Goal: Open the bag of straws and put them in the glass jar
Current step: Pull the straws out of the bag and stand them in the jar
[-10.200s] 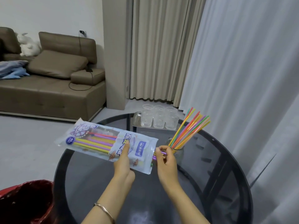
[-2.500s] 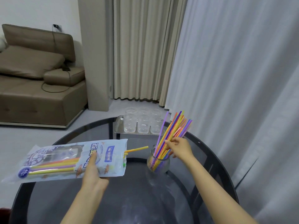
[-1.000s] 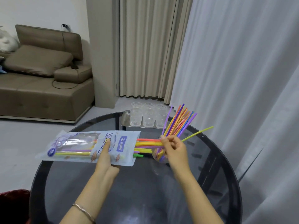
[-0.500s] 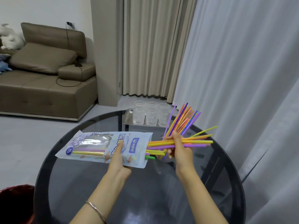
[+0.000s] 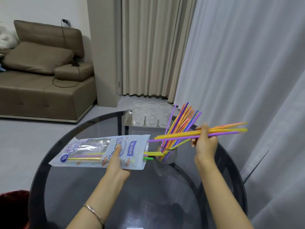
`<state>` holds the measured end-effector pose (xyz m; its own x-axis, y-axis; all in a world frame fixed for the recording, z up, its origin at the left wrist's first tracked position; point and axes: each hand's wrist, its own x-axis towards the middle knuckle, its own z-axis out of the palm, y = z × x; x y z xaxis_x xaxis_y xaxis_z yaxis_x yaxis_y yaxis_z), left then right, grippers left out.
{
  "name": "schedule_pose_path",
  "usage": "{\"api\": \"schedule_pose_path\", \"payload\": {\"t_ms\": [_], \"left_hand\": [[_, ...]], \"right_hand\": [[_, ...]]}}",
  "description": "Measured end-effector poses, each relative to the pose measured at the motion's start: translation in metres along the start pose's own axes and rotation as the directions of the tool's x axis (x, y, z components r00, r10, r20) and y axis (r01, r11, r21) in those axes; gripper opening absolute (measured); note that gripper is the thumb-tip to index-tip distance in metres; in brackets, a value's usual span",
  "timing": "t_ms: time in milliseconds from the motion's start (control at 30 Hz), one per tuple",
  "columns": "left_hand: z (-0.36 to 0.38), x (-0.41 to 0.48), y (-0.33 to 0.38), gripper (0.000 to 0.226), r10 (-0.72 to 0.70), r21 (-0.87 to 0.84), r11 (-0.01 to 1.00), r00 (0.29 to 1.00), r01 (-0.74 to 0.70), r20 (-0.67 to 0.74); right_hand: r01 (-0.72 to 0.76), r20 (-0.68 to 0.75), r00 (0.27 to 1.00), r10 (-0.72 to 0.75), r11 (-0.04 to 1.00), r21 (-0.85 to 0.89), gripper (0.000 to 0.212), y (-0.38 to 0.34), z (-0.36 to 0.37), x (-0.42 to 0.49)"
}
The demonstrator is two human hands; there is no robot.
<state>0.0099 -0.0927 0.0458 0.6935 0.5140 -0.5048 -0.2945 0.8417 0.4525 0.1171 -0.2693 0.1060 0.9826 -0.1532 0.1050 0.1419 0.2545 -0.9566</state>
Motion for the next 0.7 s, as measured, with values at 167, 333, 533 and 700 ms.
{"api": "schedule_pose_path", "payload": {"t_ms": [167, 333, 533, 700], "left_hand": [[0.006, -0.001, 0.004, 0.011, 0.02, 0.03, 0.999, 1.0, -0.019, -0.015], [0.007, 0.003, -0.001, 0.009, 0.017, 0.033, 0.999, 1.0, -0.016, -0.025], [0.012, 0.0, -0.002, 0.007, 0.029, 0.028, 0.999, 1.0, -0.029, 0.004], [0.012, 0.0, 0.001, 0.006, 0.03, -0.008, 1.0, 1.0, -0.03, 0.005]], "right_hand": [[0.066, -0.035, 0.997, -0.069, 0.995, -0.077, 0.033, -0.014, -0.004, 0.05], [0.189, 0.149, 0.977, -0.15, 0.936, -0.298, 0.032, -0.009, 0.004, 0.088], [0.295, 0.322, 0.931, -0.171, 0.872, -0.391, 0.037, 0.01, 0.018, 0.1], [0.222, 0.448, 0.892, 0.057, 0.808, -0.546, 0.04, 0.019, 0.033, 0.1]]}}
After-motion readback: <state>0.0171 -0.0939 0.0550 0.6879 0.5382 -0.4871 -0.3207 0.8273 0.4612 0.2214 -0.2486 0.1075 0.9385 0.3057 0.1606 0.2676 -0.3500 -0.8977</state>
